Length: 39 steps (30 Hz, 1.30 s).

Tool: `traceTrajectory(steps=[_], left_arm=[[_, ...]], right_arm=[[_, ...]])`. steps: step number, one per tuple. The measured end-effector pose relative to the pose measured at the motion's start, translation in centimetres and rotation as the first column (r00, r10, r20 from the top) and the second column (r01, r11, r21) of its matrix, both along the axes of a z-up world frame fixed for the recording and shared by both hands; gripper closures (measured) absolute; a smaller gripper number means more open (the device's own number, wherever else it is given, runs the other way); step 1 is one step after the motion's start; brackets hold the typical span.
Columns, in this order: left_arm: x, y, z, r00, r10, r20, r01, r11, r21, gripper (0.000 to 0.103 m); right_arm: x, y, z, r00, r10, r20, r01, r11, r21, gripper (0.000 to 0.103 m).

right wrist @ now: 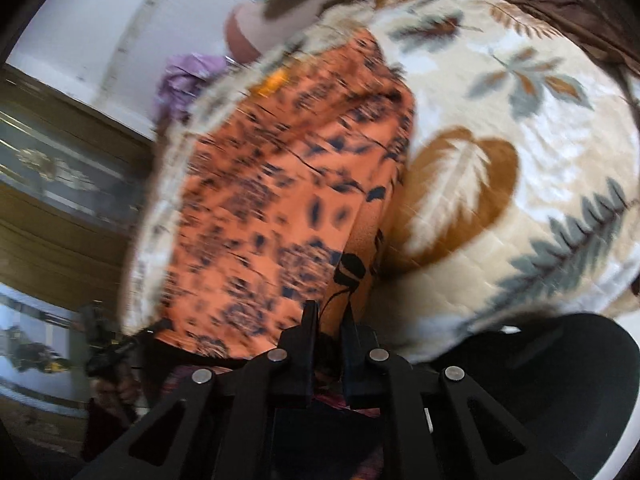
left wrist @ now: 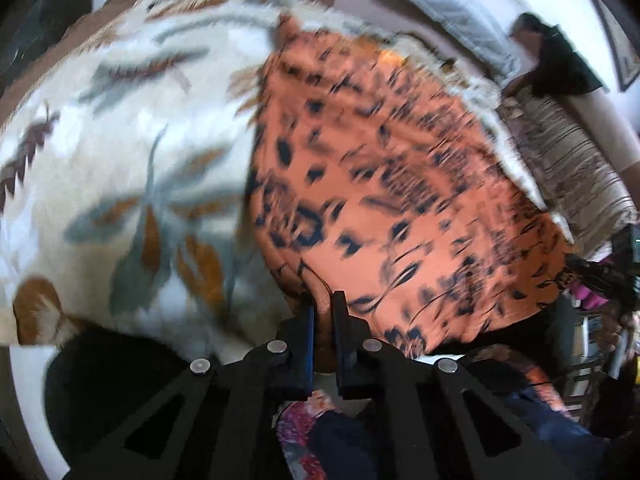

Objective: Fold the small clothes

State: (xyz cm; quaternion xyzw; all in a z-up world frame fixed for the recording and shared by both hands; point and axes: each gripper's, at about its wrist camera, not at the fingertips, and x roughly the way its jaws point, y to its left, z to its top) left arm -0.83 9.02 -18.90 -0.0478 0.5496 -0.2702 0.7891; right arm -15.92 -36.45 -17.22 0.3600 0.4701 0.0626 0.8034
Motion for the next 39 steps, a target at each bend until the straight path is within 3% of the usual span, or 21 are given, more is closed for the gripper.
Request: traceTrajectory(steps=[6,11,17,21,26,28,30,33,36,39], left_arm=[[4.5,0.4,6.2,0.995,-0.004,0.098,0.011,0.997,-0.071,0.095],[11.4,-0.3,8.4,0.993,0.005,0.12,0.006,0.996,-0.09,0.095],[22.7,-2.9,7.6,0.998,0.027,0.055,-0.023,0.997,-0.075,0.095],[26.1,-5.1,5.7,0.999,0.036,0.02,-0.035,0.998,-0.05,0.095],[25.2,-5.2,4.9,0.999,0.009,0.053,-0.007,0.999,-0.038,0.095],[24.9,-4.4,5.1,0.999,0.028,0.046,-0.026,0.998,-0.058,0.095],[24.2,-3.8,5.6,0.998,0.041,0.051,-0.037,0.997,-0.067,0.095],[22.6,-3.4,6.9,0.996,0.043,0.076,-0.038,0.997,-0.068,0.095],[20.8,-3.1,8.2,0.994,0.046,0.103,-0.038,0.996,-0.077,0.095],[19.1,-2.8,9.5,0.991,0.051,0.126,-0.04,0.996,-0.084,0.095]], right_arm=[[3.5,-1.2,3.7,0.992,-0.015,0.127,0.012,0.999,0.031,0.093],[8.8,-3.4,6.4,0.978,-0.038,0.207,0.039,0.999,0.0,0.094],[19.6,-8.3,7.2,0.966,-0.134,0.223,0.142,0.99,-0.021,0.096],[24.5,-8.0,5.1,0.992,-0.048,0.116,0.052,0.998,-0.032,0.095],[20.7,-2.2,2.5,0.981,0.187,0.053,-0.182,0.979,-0.096,0.091],[18.0,-0.5,1.8,0.979,0.201,0.044,-0.194,0.974,-0.115,0.077],[14.8,1.8,1.6,0.976,0.21,0.052,-0.198,0.965,-0.171,0.023],[10.9,5.7,2.7,0.959,0.247,0.14,-0.208,0.946,-0.247,0.02],[9.4,9.9,3.1,0.952,0.283,0.113,-0.221,0.896,-0.386,0.02],[9.8,13.2,1.9,0.955,0.297,0.028,-0.24,0.821,-0.517,0.02]])
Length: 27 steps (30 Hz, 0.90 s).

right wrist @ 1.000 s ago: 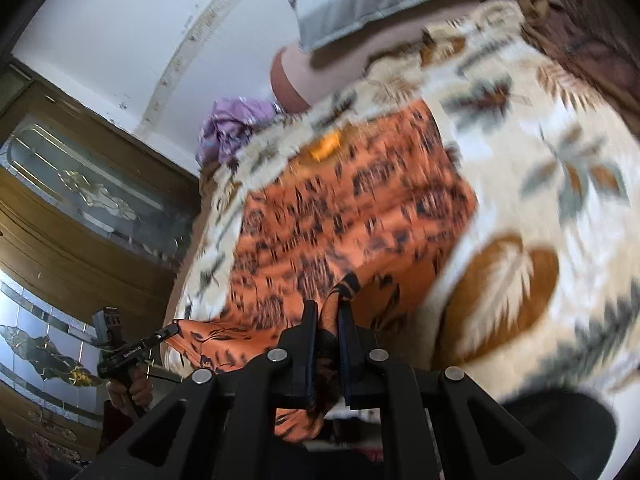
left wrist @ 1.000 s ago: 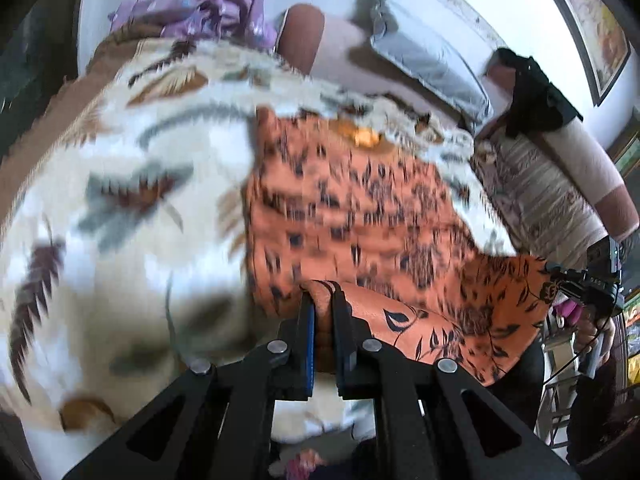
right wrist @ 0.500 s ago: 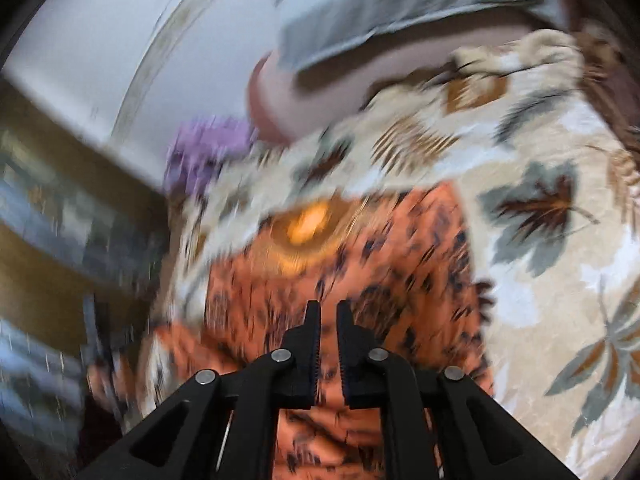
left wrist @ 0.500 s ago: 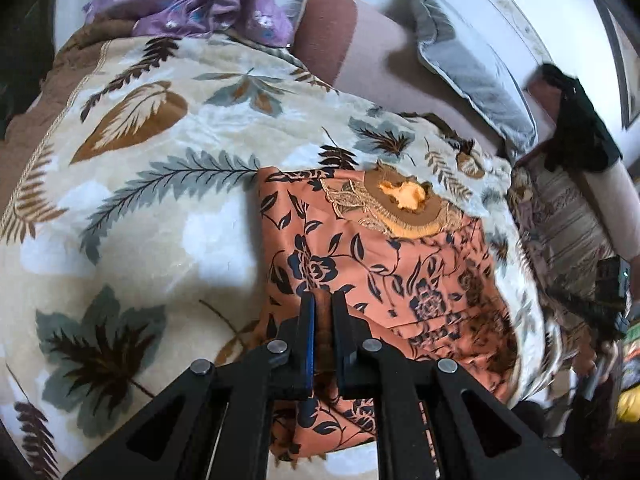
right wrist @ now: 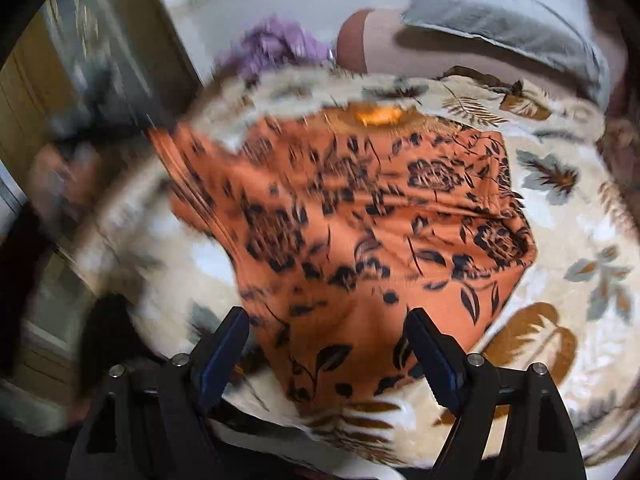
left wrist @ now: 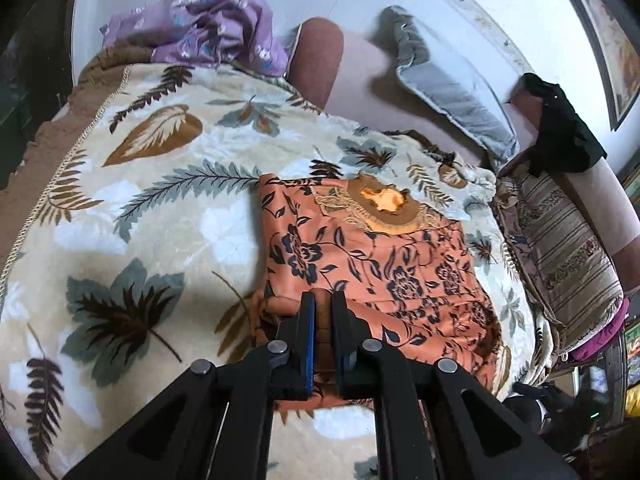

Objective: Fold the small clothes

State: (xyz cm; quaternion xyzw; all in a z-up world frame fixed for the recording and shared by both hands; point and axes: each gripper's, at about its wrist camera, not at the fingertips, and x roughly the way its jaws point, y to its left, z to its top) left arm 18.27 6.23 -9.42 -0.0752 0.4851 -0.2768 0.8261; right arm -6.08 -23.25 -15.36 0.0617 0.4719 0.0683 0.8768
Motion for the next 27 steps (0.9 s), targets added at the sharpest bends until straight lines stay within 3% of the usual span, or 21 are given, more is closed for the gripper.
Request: traceTrajectory(steps=[4,6,7,8,11,15,20,24,27], left_arm=[[-2.0,0.4,0.8,1.0,0.012,0.012,-0.012,1.0,-0.002,0.095],[-2.8,0.7,1.0,1.0,0.023,0.012,-0.023,1.0,-0.008,0.095],[-3.2,0.8,1.1,1.0,0.027,0.009,-0.027,1.0,-0.012,0.095],[-3.5,1.0,1.2,1.0,0.029,0.008,-0.028,0.999,-0.015,0.095],[-4.3,1.5,1.4,0.999,0.028,0.015,-0.028,1.0,-0.007,0.095],[-4.5,2.3,1.6,0.999,0.039,0.004,-0.039,0.999,-0.025,0.095],[-2.5,2.3,1.5,0.998,0.054,-0.026,-0.055,0.997,-0.049,0.095],[2.5,1.0,1.6,0.996,0.079,-0.033,-0.08,0.996,-0.029,0.097],[7.6,-0.1,1.6,0.993,0.107,-0.046,-0.109,0.994,-0.034,0.097]], right_arm=[[2.0,2.7,-3.1,0.999,-0.01,-0.039,0.006,0.995,-0.101,0.02],[2.9,3.3,-5.2,0.995,-0.012,-0.099,-0.003,0.989,-0.149,0.028],[3.1,3.2,-6.1,0.991,-0.013,-0.133,-0.007,0.988,-0.152,0.037],[3.1,2.7,-6.6,0.988,-0.011,-0.156,-0.01,0.991,-0.131,0.072],[1.8,-1.1,-5.5,0.989,-0.064,-0.135,0.065,0.998,0.003,0.092],[-0.1,-8.0,-1.7,0.983,-0.172,-0.065,0.181,0.967,0.181,0.093],[1.3,-16.3,1.6,0.952,-0.305,-0.031,0.294,0.879,0.375,0.093],[6.2,-21.5,3.2,0.911,-0.412,-0.006,0.37,0.813,0.45,0.093],[12.0,-25.0,2.4,0.875,-0.483,-0.027,0.428,0.745,0.511,0.093]])
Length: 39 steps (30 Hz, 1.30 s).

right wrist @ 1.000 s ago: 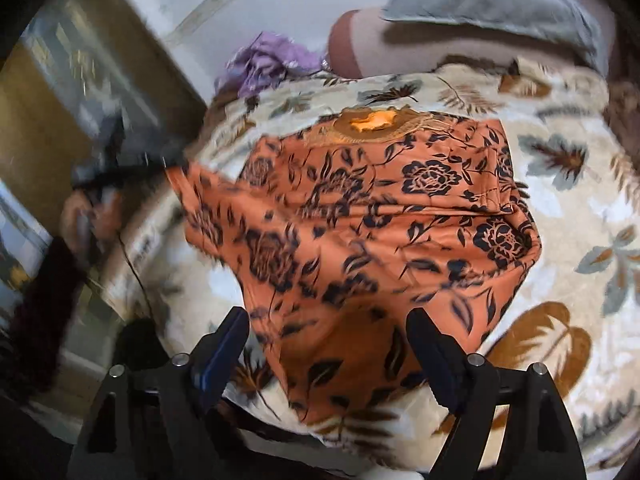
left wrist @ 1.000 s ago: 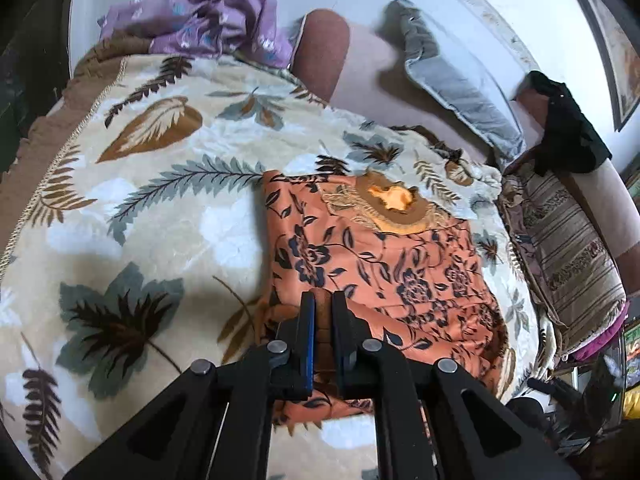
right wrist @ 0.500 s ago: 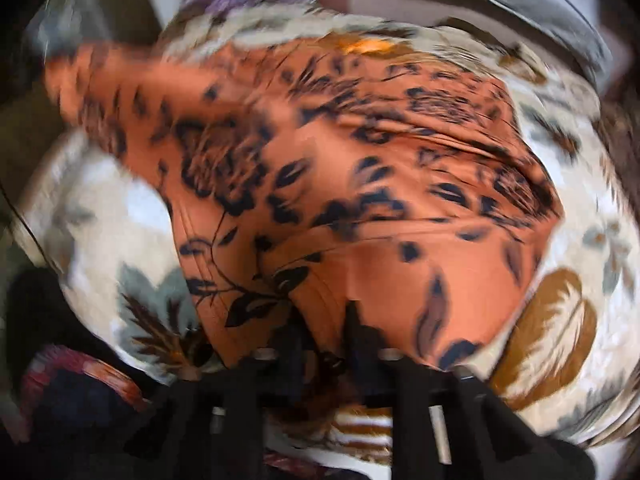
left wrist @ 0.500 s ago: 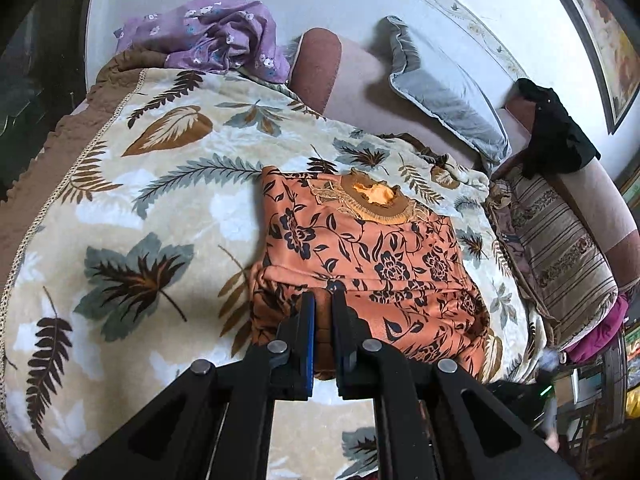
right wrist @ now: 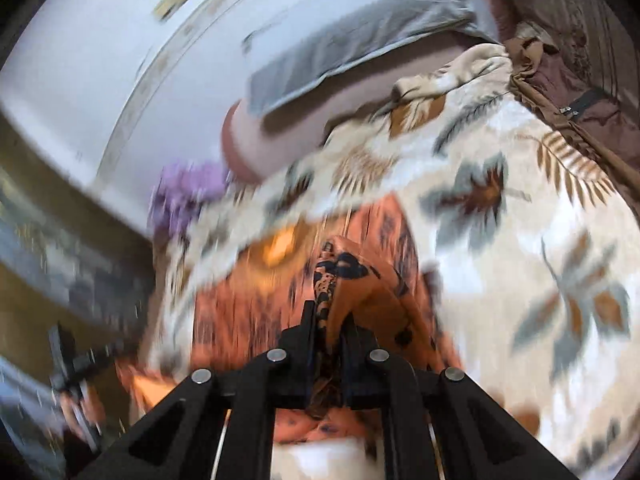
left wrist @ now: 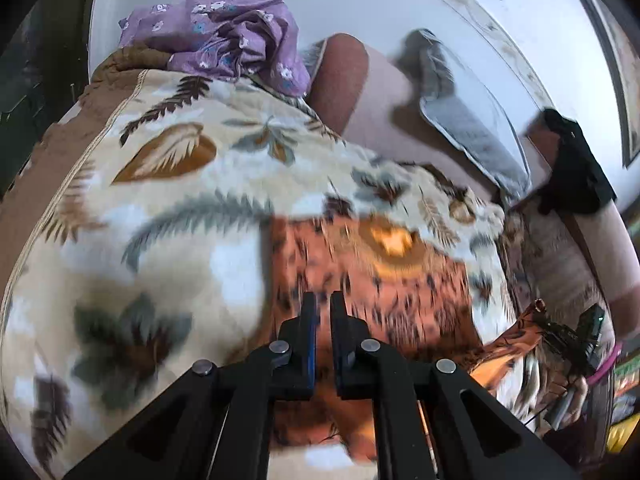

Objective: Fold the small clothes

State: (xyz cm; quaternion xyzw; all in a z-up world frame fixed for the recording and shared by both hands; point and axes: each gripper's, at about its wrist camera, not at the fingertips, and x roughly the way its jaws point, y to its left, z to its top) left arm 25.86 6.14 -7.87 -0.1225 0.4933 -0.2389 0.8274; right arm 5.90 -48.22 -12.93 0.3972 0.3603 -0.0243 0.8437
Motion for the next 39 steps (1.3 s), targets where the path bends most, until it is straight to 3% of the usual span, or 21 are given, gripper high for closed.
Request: traceTrajectory(steps=[4,7,9,11,13,15,18,22,27,31,32,34,39], left_arm=[[5.9,-1.6,-2.6,0.997,0.056,-0.052,-0.055,0.998,0.009,0.097],[6.7,-2.0,-4.5,0.995,0.075,-0.061,-0.076,0.997,-0.009,0.097],[5.7,-2.7,-5.3,0.999,0.032,-0.023,-0.031,0.999,0.028,0.094],[4.6,-3.4,-5.9,1.0,-0.015,0.009,0.014,0.998,0.055,0.077],[3.6,-4.3,-6.2,0.997,-0.056,0.051,0.05,0.994,0.099,0.036],[3.2,-4.8,-6.1,0.992,-0.05,0.115,0.032,0.988,0.154,0.03],[4.3,-4.9,-6.6,0.996,-0.052,0.076,0.041,0.989,0.139,0.027],[7.0,-4.9,-8.6,1.0,0.02,0.014,-0.022,0.991,0.13,0.027],[7.7,-7.2,-10.3,1.0,-0.011,-0.011,0.012,0.989,0.144,0.027],[7.6,-9.1,-11.6,0.999,-0.045,-0.014,0.047,0.979,0.2,0.028],[7.6,-9.4,-11.9,0.999,-0.052,-0.013,0.053,0.975,0.218,0.033],[7.7,-10.1,-12.3,0.997,-0.077,-0.017,0.079,0.968,0.237,0.083],[7.5,-10.0,-10.5,0.995,-0.096,0.021,0.089,0.971,0.223,0.092]], right_arm=[[8.0,-2.6,-3.3,0.997,-0.066,-0.028,0.067,0.997,0.042,0.093],[11.4,-3.3,-6.8,0.993,-0.106,-0.043,0.11,0.988,0.11,0.093],[12.2,-3.1,-8.3,0.993,-0.104,-0.052,0.11,0.988,0.11,0.093],[12.2,-3.0,-9.3,0.994,-0.098,-0.046,0.103,0.989,0.109,0.093],[11.9,-3.2,-10.4,0.993,-0.107,-0.047,0.112,0.985,0.132,0.093],[11.5,-3.0,-11.3,0.993,-0.11,-0.05,0.116,0.983,0.142,0.093],[11.4,-2.7,-12.3,0.992,-0.107,-0.074,0.117,0.983,0.141,0.093],[11.6,-2.8,-13.6,0.99,-0.107,-0.095,0.122,0.979,0.163,0.093],[11.6,-2.9,-14.5,0.991,-0.093,-0.097,0.109,0.979,0.172,0.093],[11.6,-3.0,-14.7,0.993,-0.081,-0.091,0.096,0.979,0.178,0.093],[11.7,-3.0,-14.7,0.993,-0.078,-0.09,0.093,0.98,0.175,0.093],[11.7,-3.0,-14.7,0.993,-0.075,-0.09,0.09,0.981,0.172,0.093],[11.6,-3.5,-12.7,0.995,-0.081,-0.053,0.088,0.984,0.154,0.093]])
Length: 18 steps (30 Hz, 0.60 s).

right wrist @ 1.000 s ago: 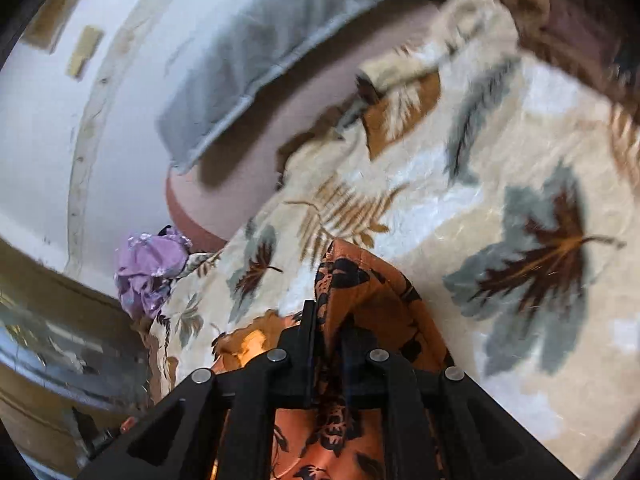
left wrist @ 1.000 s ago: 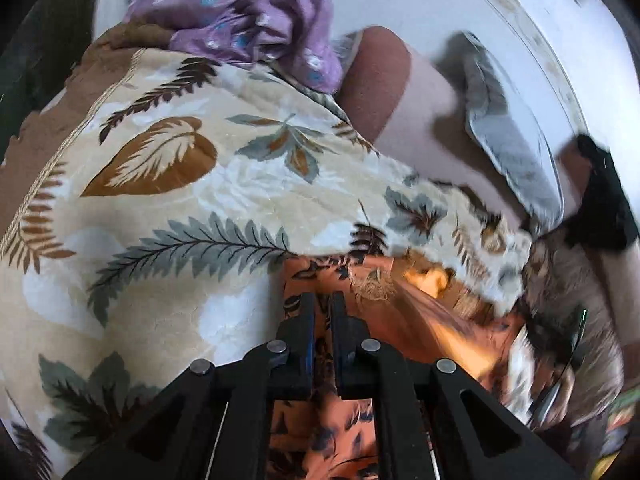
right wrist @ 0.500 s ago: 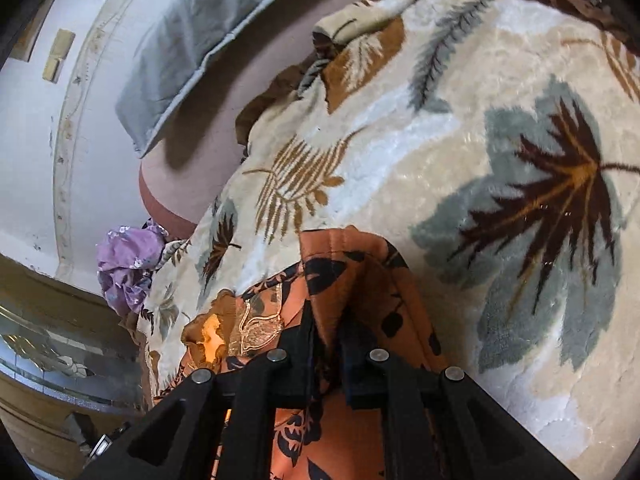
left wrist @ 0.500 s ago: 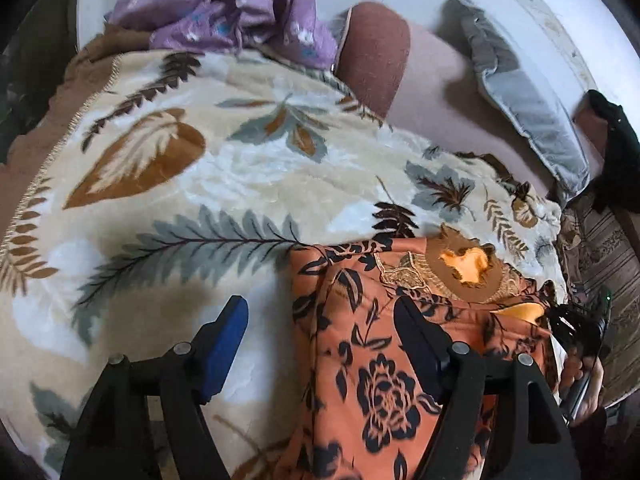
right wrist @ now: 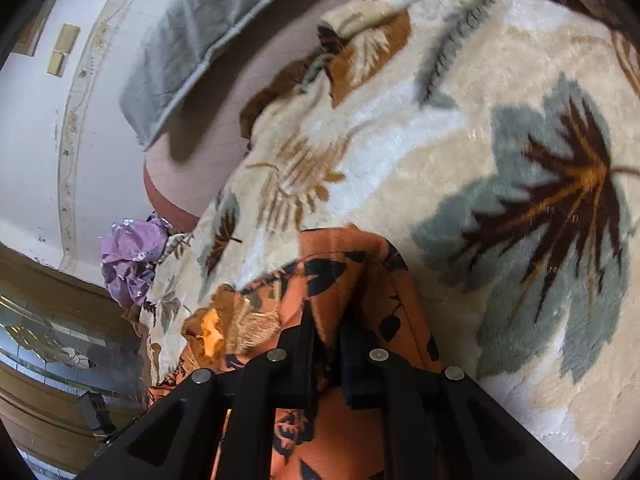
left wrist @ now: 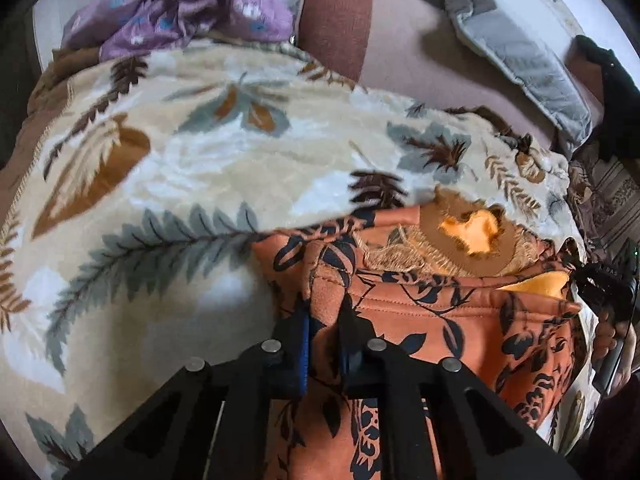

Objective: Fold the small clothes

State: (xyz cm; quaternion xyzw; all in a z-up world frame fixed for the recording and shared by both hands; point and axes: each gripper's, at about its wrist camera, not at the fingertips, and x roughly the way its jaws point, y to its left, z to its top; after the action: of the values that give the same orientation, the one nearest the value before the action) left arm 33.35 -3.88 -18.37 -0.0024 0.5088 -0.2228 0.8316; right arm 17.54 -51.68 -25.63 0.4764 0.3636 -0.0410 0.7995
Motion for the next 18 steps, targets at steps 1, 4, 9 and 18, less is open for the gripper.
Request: traceTrajectory(steps=[1,4,9,18], left_arm=[[0.0,0.4,0.7,1.0,-0.001,0.016,0.001,1.0,-0.022,0.092],[0.1,1.8,3.1,0.998,0.016,0.067,-0.01,0.996,-0.083,0.092],[2.7,3.4,3.3,0.99,0.104,0.098,-0.094,0.99,-0.102,0.095],[4.9,4.8,-2.7,0.974,0.228,-0.004,-0.227,0.97,-0.083,0.092]], right_arm=[[0.0,-0.2,0.7,1.0,-0.007,0.015,0.007,1.0,-0.003,0.093],[0.2,-1.1,2.6,0.997,-0.033,0.064,0.033,0.999,-0.006,0.093],[2.9,-1.8,2.8,0.989,-0.072,0.128,0.063,0.995,0.073,0.088],[3.0,-1.8,1.6,0.962,-0.204,0.182,0.176,0.971,0.16,0.016]])
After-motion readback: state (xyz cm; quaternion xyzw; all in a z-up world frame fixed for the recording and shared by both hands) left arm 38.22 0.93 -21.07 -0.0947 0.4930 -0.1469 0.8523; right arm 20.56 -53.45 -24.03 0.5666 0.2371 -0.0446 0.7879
